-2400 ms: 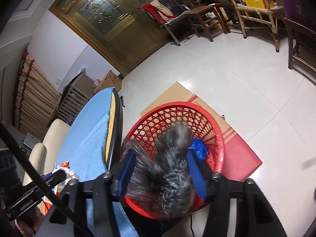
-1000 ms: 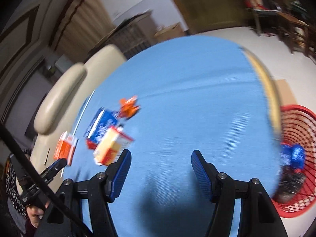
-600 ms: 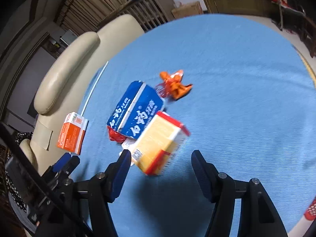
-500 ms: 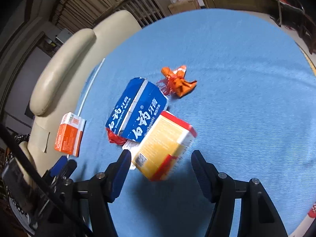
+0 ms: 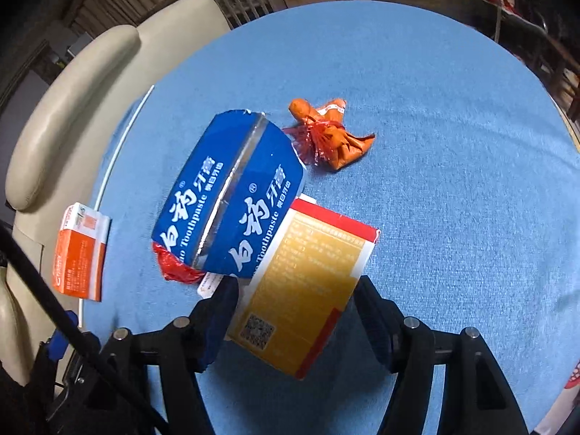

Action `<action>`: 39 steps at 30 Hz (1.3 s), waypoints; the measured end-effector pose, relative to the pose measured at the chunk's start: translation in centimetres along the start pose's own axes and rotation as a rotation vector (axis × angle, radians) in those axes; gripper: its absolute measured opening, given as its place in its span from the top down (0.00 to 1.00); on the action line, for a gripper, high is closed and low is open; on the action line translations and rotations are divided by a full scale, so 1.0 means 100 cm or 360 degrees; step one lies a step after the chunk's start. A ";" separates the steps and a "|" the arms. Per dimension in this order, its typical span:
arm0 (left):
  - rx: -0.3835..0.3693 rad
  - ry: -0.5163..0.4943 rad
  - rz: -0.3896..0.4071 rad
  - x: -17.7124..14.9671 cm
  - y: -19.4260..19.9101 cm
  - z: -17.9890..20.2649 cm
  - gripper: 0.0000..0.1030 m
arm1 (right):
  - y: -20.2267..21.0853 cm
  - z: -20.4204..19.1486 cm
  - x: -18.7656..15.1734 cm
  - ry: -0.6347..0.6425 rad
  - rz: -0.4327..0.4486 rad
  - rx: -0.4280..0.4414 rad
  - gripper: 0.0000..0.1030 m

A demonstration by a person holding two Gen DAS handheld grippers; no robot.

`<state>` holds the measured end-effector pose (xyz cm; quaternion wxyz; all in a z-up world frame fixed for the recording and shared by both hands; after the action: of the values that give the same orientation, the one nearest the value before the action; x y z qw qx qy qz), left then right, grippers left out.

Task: Collect trash
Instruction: 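Close the right gripper on the yellow-white box and lift it, then hold the yellow-white box in the right gripper while the left gripper grasps the crumpled blue box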

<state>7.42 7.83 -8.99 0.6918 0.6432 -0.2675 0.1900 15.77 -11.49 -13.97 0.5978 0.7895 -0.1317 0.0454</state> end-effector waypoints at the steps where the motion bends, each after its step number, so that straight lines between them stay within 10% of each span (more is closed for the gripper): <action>1: -0.0008 -0.0001 -0.0003 0.000 0.000 0.001 0.40 | -0.001 0.001 0.000 0.0006 0.0009 0.0002 0.33; 15: -0.0221 0.0103 -0.0119 0.029 -0.034 -0.003 0.40 | 0.012 0.033 -0.017 0.0203 0.0109 -0.0041 0.54; 34: -0.0792 0.0428 -0.0466 0.121 -0.157 0.050 0.41 | 0.031 0.052 -0.058 0.0256 0.0101 0.0020 0.54; 39: -0.0873 0.0523 -0.0558 0.115 -0.174 0.059 0.73 | 0.035 0.053 -0.061 0.0254 0.0103 0.0049 0.54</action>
<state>26.24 -0.65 -15.43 0.8944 0.4308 -0.0793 0.0904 8.48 -16.48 -13.59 0.5924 0.7878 -0.1082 0.1295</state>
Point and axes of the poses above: each gripper's, at about its wrist camera, not at the fingertips, and y roughly against the way its jaws point, z to its right, x to its top, the point moved 6 cm from there along -y, roughly the way its jaws point, and after that the axes turned 6 degrees about -z, right-handed, at the moved point
